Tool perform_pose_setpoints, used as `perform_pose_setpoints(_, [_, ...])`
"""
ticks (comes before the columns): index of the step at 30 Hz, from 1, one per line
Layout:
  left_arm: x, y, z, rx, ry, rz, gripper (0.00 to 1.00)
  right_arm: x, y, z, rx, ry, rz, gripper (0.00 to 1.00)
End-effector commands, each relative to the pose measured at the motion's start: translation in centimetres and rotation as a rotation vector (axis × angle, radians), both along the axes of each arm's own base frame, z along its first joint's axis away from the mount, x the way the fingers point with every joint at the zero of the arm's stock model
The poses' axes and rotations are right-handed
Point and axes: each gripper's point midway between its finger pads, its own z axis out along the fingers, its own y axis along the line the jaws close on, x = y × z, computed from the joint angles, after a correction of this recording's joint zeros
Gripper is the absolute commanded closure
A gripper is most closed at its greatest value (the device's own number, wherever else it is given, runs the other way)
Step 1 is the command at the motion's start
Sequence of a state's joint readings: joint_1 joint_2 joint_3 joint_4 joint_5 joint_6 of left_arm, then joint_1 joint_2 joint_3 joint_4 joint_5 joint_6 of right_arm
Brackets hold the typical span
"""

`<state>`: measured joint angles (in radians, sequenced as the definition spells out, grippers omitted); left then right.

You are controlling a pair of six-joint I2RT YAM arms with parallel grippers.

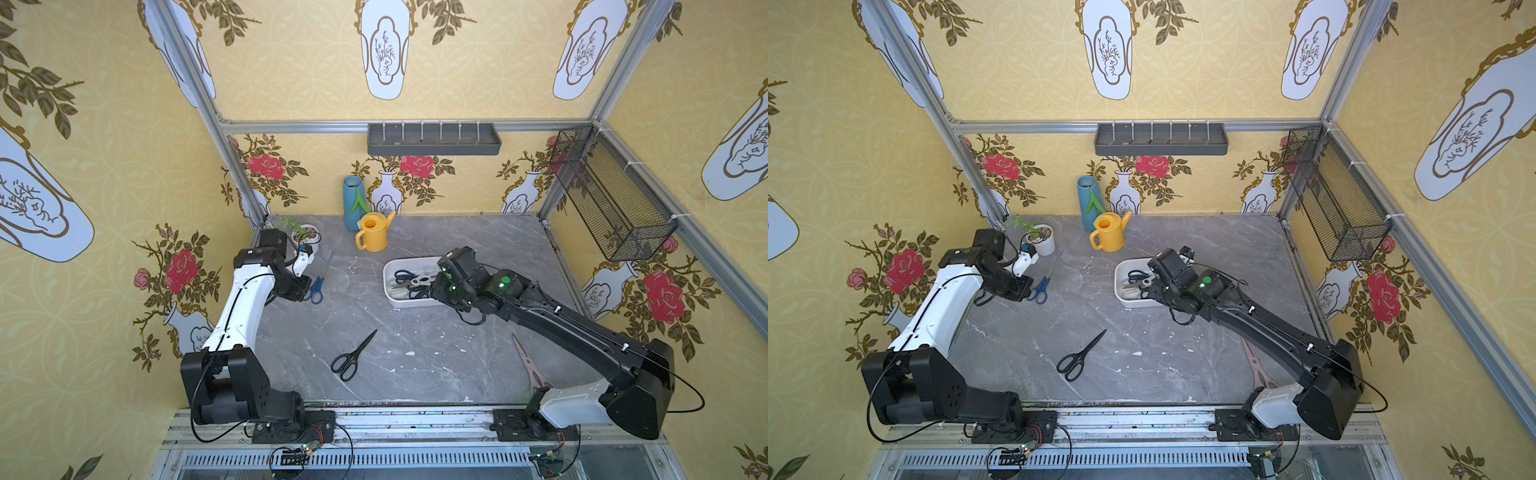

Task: Put the scissors into the storage box
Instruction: Pick up the scissors from the center of the board, then place the scissors in the storage box.

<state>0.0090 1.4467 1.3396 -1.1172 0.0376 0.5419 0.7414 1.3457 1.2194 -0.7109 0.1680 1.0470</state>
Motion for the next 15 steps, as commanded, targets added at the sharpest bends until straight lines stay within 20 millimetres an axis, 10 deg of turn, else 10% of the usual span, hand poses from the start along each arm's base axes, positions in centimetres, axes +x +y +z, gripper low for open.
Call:
perform_pose_setpoints(1, [-0.9, -3.3, 1.0, 0.008, 0.068, -0.133, 1.0, 0.3, -2.5, 0.0, 0.012, -0.012, -0.089, 0.49])
perform_pose_setpoints(15, [11.8, -20.4, -3.5, 0.221, -0.067, -0.793, 1.0, -2.3, -8.0, 1.4, 0.031, -0.05, -0.222, 0.49])
